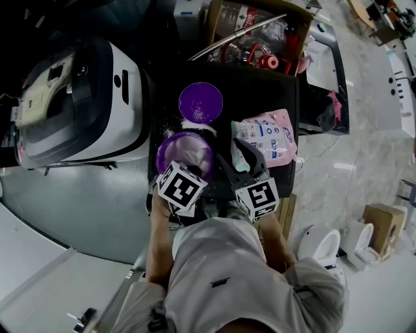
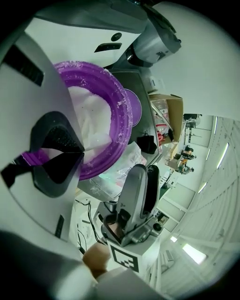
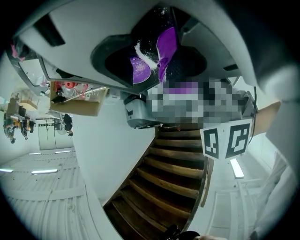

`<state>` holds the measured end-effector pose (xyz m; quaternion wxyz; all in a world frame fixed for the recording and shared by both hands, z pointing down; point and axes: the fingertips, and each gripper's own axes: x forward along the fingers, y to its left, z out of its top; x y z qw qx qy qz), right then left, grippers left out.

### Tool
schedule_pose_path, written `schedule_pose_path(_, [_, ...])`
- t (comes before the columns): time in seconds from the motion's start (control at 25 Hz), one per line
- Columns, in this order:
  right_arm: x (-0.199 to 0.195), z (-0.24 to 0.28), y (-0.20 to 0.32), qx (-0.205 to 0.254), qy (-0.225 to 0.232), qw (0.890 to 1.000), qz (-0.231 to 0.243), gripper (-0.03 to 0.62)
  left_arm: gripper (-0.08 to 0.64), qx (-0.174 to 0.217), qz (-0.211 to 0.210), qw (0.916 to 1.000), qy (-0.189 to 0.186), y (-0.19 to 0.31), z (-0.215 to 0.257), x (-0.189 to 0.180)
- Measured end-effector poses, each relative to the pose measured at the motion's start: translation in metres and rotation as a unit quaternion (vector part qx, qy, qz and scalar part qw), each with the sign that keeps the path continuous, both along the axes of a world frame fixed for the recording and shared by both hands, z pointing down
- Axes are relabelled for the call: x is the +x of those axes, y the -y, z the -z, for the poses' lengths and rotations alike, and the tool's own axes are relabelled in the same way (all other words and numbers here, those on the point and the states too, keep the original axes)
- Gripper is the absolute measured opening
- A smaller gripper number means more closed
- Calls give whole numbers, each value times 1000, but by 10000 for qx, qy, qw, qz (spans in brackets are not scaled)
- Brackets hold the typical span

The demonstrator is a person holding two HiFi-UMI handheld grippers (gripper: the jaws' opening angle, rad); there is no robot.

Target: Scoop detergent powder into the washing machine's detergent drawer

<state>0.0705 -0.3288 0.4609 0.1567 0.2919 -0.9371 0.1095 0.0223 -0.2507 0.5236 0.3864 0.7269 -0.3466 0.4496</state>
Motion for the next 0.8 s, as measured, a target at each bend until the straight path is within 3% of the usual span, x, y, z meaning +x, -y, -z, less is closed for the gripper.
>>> schedule_pose_path(0.36, [0,0,-12,15,-64,10000,-73,216,15,273,338,9971,-621,-17,14,-6])
schedule_pose_path(0.6, [-5,-1,-29,52,-194,9996,-172,216,15,647,659,9873,-1296,-23,26,-12])
schedule_pose_path(0.8, [-15,1,-46,105,-309,9992,-216,216,15,1013,930,9792,-1495,-28,29,-26])
